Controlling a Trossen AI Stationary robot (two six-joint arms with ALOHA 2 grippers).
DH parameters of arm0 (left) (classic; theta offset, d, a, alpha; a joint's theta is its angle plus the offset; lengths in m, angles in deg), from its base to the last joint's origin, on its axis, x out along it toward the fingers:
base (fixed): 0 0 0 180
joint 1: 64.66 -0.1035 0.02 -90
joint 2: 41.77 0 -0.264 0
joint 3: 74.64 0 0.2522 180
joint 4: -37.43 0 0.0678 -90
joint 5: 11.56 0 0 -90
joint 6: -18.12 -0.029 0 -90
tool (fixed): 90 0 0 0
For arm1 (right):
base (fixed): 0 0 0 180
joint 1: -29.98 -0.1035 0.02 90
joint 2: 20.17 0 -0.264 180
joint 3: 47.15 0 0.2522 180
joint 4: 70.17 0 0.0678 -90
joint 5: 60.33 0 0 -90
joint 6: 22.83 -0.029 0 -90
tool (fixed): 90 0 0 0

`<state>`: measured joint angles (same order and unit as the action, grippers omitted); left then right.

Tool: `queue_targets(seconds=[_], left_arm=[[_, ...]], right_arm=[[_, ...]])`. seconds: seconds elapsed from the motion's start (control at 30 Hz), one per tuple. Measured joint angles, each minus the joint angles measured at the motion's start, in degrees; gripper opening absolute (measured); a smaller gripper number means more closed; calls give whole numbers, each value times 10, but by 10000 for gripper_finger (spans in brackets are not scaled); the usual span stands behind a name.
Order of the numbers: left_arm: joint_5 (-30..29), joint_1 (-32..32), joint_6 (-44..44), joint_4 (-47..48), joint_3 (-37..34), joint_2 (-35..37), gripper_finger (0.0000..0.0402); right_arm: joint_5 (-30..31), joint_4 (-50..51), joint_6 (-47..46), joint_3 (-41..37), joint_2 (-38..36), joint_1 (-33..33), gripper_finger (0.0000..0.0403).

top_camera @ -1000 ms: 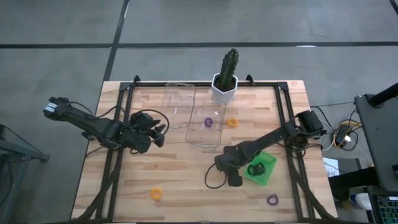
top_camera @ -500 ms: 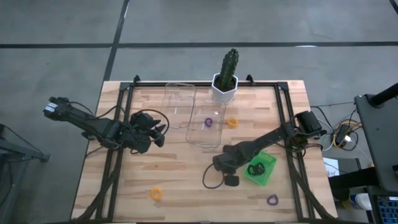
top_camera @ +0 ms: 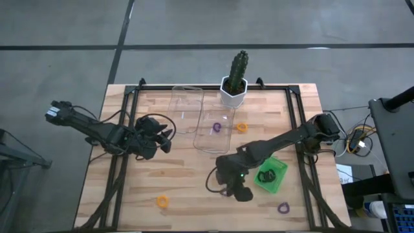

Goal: Sort spring keychains
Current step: Put the top violet spring keychain into the right transparent bin

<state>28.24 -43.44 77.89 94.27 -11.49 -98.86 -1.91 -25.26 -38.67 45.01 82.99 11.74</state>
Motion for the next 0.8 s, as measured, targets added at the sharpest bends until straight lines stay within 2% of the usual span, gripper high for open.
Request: queue_targets(seconds=[0.13, 0.4, 0.6, 0.8], left_arm=[[0, 0, -1, -1, 0, 0, 153], [0, 0, -2, -6, 0, 0, 153], [0, 0, -2, -11, 0, 0, 153], [0, 0, -8, -11, 0, 0, 153]], right_arm=[[-99, -1, 41, 49, -4, 0, 13], [-243, -9, 63, 131, -4, 2, 13], [-309, -79, 51, 167, -4, 1, 13], [-316, -104, 54, 191, -4, 2, 13]])
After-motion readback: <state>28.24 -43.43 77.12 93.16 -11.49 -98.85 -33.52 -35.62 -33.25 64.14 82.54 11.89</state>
